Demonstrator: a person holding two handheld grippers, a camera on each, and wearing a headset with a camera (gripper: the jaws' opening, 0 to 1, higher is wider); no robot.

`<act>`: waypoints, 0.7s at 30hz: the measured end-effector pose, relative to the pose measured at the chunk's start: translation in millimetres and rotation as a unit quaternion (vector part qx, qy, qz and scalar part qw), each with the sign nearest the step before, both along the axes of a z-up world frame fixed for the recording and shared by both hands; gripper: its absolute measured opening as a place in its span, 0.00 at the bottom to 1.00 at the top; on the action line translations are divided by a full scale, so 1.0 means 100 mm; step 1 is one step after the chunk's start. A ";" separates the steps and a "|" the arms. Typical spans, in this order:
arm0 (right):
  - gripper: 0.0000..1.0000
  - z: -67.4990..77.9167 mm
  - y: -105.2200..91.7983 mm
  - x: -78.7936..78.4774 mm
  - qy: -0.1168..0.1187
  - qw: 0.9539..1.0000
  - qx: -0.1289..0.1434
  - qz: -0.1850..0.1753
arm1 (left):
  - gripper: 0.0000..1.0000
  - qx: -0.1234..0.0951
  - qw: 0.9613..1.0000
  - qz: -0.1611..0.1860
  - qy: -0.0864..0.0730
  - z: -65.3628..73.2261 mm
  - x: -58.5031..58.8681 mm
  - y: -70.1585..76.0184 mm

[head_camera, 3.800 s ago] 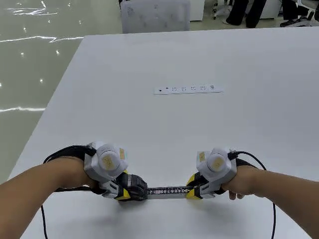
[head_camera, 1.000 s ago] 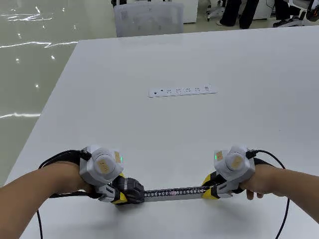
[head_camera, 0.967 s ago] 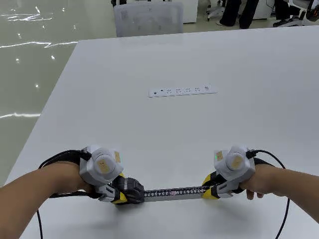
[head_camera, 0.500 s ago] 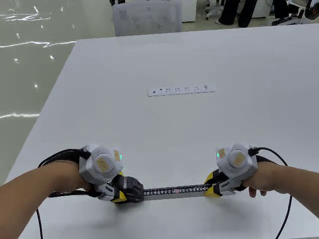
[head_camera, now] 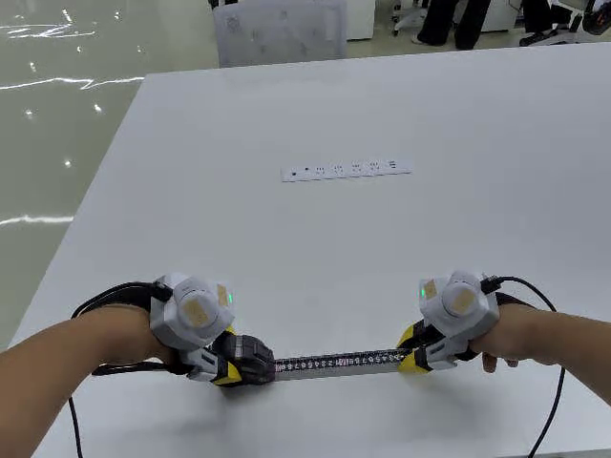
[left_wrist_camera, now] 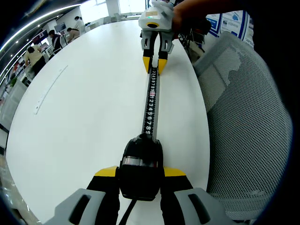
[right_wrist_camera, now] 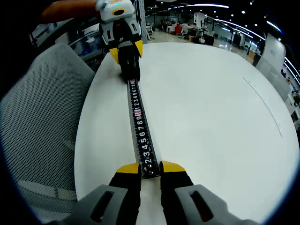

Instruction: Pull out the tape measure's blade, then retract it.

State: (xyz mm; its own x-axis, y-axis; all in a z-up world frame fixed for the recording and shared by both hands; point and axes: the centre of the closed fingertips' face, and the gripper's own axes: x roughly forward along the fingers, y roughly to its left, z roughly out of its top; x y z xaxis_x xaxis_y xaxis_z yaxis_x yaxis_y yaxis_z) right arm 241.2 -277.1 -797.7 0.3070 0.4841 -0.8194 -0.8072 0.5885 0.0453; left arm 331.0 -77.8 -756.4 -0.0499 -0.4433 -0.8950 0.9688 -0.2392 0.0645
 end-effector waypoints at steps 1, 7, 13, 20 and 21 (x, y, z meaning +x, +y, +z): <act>0.13 0.01 0.00 0.00 0.000 1.000 0.000 0.000 | 0.30 0.000 1.000 0.000 0.000 0.00 0.00 0.00; 0.13 0.01 -0.07 -0.03 0.000 1.000 -0.001 -0.006 | 0.30 -0.001 1.000 0.001 -0.001 0.00 0.00 0.00; 0.13 0.01 -0.13 -0.08 0.003 1.000 0.000 -0.009 | 0.30 0.001 1.000 0.000 -0.002 0.00 0.00 -0.01; 0.13 0.01 -0.17 -0.10 0.005 1.000 0.000 -0.011 | 0.30 0.000 1.000 0.000 -0.002 -0.01 0.00 0.00; 0.13 0.01 -0.18 -0.11 0.005 1.000 0.000 -0.012 | 0.30 0.000 1.000 0.001 -0.002 -0.01 0.00 0.00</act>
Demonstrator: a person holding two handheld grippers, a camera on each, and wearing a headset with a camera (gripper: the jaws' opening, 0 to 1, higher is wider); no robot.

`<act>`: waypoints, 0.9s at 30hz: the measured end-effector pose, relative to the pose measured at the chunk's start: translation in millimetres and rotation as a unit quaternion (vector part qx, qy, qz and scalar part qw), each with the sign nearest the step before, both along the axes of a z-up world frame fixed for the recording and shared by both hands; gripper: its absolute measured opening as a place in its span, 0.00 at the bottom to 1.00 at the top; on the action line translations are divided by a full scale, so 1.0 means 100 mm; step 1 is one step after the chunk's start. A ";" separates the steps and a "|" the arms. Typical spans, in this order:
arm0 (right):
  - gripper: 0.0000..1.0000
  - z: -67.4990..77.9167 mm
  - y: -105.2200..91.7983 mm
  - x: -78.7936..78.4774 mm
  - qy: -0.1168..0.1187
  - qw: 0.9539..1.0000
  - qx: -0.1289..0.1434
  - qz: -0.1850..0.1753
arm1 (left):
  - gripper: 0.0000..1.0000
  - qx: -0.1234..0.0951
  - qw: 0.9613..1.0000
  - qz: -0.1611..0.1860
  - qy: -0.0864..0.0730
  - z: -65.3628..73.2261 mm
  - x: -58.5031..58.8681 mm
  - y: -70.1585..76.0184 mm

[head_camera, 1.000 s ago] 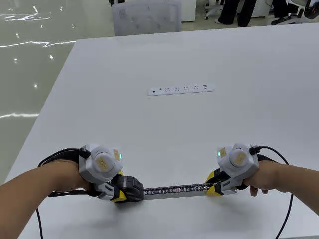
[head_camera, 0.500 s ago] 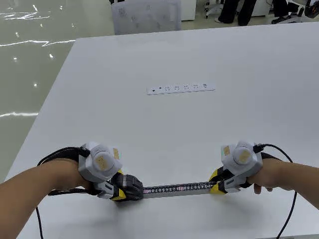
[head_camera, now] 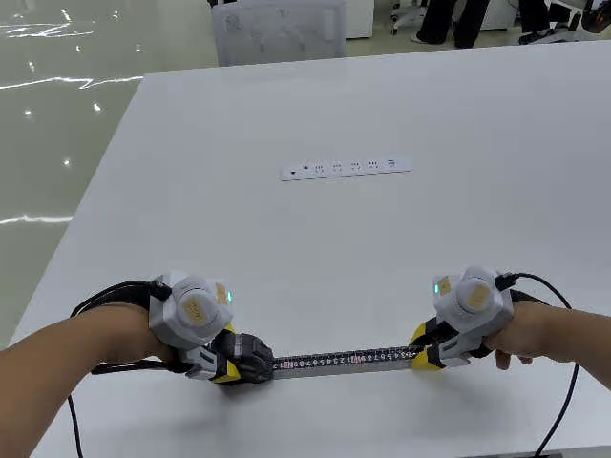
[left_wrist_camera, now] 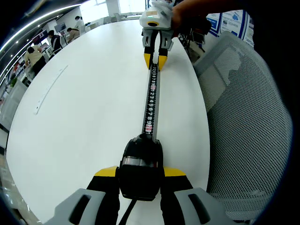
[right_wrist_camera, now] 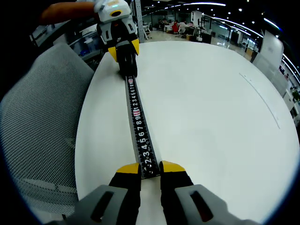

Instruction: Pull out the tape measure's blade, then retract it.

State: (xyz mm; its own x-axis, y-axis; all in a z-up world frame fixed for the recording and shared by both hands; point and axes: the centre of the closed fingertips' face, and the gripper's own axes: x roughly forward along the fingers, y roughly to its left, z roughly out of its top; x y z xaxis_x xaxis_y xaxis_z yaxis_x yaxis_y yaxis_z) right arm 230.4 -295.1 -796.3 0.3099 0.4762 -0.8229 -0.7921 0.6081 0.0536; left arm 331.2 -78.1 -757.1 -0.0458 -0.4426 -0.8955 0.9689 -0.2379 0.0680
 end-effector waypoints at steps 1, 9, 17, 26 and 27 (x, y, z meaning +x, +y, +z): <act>0.13 0.00 -0.01 -0.01 0.000 1.000 0.000 -0.002 | 0.30 0.000 1.000 0.000 0.000 0.00 0.00 0.00; 0.13 0.01 -0.05 -0.03 0.001 1.000 0.001 -0.006 | 0.30 0.000 1.000 0.000 0.000 0.00 -0.01 0.00; 0.13 0.02 -0.06 -0.03 0.002 1.000 0.001 -0.009 | 0.30 -0.001 1.000 0.000 0.000 0.00 -0.01 0.00; 0.14 0.01 -0.06 -0.03 0.004 1.000 0.001 -0.010 | 0.30 -0.002 1.000 -0.001 -0.001 0.01 0.00 0.00; 0.14 0.01 -0.06 -0.03 0.005 1.000 0.001 -0.010 | 0.30 -0.002 1.000 -0.001 -0.001 0.01 0.00 0.00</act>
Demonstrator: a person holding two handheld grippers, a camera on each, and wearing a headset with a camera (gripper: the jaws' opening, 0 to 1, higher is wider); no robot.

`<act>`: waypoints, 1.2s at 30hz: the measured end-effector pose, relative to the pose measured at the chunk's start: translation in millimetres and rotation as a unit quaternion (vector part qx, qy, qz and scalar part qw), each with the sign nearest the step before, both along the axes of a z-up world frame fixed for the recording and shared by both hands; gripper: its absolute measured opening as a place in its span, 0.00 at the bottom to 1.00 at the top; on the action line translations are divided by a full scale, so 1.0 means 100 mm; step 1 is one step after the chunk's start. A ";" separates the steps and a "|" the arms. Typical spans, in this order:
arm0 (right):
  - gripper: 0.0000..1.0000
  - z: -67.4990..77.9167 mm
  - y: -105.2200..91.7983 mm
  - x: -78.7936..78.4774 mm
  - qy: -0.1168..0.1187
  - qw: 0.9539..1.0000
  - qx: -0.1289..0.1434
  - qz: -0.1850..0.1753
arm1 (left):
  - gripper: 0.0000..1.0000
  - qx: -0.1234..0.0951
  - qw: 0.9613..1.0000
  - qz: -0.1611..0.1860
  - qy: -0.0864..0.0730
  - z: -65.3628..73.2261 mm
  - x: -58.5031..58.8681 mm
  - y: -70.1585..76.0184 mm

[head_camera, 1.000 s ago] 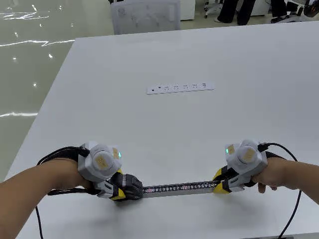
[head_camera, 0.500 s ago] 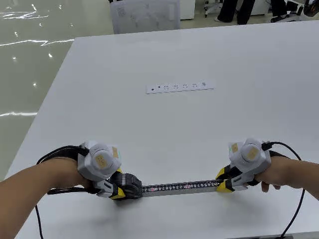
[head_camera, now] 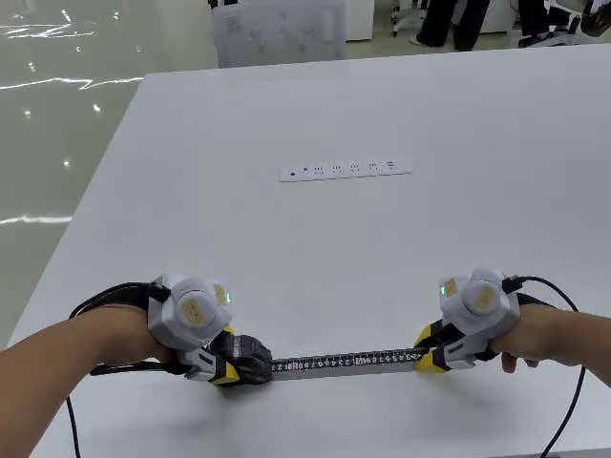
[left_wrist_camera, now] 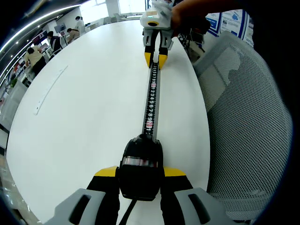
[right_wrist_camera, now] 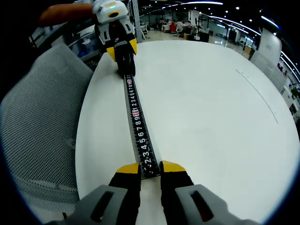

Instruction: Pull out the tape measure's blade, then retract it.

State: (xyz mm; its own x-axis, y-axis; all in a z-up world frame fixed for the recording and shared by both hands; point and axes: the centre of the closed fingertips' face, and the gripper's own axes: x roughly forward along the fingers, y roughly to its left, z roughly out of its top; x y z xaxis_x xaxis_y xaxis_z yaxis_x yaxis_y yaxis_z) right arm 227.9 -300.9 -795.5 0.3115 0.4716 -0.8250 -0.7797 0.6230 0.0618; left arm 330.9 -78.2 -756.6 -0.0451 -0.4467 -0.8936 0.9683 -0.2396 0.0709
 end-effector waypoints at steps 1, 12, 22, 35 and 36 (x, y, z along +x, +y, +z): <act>0.14 0.00 0.00 0.00 0.000 1.000 -0.002 0.002 | 0.30 0.000 1.000 0.000 0.000 0.00 0.00 0.00; 0.14 -0.01 0.01 0.00 0.003 1.000 -0.008 0.010 | 0.30 -0.002 1.000 -0.001 -0.003 0.00 -0.01 -0.02; 0.14 0.00 0.02 0.00 0.008 1.000 -0.013 0.015 | 0.31 -0.004 1.000 -0.002 -0.005 0.01 -0.01 -0.03; 0.23 0.01 0.07 -0.03 0.006 1.000 -0.003 -0.001 | 0.57 -0.012 0.998 0.068 -0.004 0.02 0.10 0.03; 0.25 0.01 0.08 -0.03 0.003 1.000 -0.002 -0.002 | 0.60 -0.014 0.997 0.077 -0.001 0.03 0.10 0.04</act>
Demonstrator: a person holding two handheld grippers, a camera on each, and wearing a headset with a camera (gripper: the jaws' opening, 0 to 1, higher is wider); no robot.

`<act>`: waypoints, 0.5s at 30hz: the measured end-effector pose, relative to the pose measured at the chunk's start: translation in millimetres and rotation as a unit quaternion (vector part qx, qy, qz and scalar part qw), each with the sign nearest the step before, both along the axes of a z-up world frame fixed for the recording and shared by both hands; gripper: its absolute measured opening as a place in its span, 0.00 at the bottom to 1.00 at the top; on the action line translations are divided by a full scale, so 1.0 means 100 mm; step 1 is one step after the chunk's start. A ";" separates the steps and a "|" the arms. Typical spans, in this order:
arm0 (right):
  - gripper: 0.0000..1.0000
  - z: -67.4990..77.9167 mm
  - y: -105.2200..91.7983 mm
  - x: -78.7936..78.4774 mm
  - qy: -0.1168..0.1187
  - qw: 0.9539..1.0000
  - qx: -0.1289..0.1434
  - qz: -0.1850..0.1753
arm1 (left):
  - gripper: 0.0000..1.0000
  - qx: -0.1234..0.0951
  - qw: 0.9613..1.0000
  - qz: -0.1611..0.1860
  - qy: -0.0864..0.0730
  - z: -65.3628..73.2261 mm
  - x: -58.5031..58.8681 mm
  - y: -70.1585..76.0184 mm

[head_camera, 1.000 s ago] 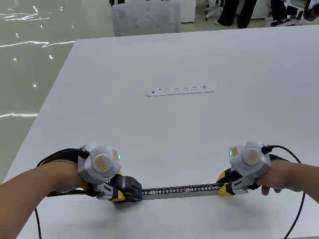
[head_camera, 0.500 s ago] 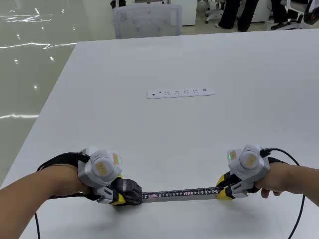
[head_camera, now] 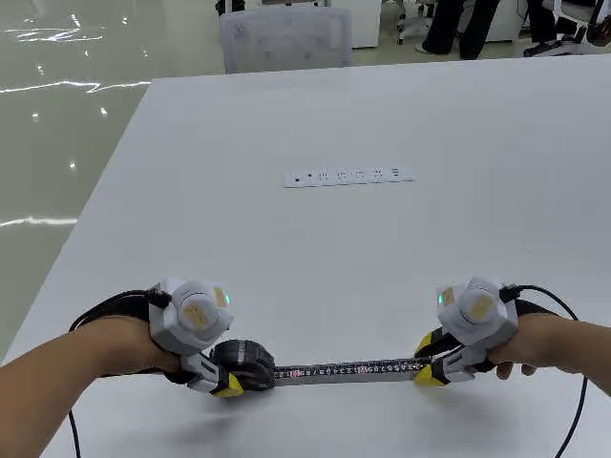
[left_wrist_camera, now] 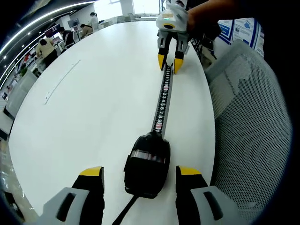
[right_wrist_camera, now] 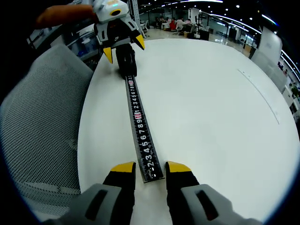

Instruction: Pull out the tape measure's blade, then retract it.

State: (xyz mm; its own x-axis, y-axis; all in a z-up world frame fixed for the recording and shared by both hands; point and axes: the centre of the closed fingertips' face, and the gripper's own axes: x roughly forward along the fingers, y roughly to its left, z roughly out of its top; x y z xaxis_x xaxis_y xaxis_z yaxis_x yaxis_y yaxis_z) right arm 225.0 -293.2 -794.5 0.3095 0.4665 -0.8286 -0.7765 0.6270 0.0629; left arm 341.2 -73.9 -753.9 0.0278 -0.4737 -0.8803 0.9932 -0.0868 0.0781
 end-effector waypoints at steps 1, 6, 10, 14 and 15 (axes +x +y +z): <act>0.27 -0.01 0.00 -0.01 -0.002 1.000 0.001 -0.002 | 0.62 -0.005 1.000 0.014 0.004 0.01 0.01 0.01; 0.39 0.03 -0.02 -0.01 -0.012 0.999 0.009 -0.036 | 0.78 -0.026 0.995 0.090 0.024 0.05 0.08 0.06; 0.52 0.06 -0.09 -0.05 -0.016 0.998 0.018 -0.062 | 0.99 -0.083 0.988 0.124 0.035 0.14 0.12 0.00; 0.66 0.17 -0.16 -0.08 -0.030 0.993 0.042 -0.106 | 1.00 -0.117 0.980 0.152 0.048 0.19 0.12 0.02; 0.67 0.20 -0.19 -0.10 -0.038 0.992 0.040 -0.115 | 1.00 -0.119 0.980 0.155 0.047 0.18 0.11 0.05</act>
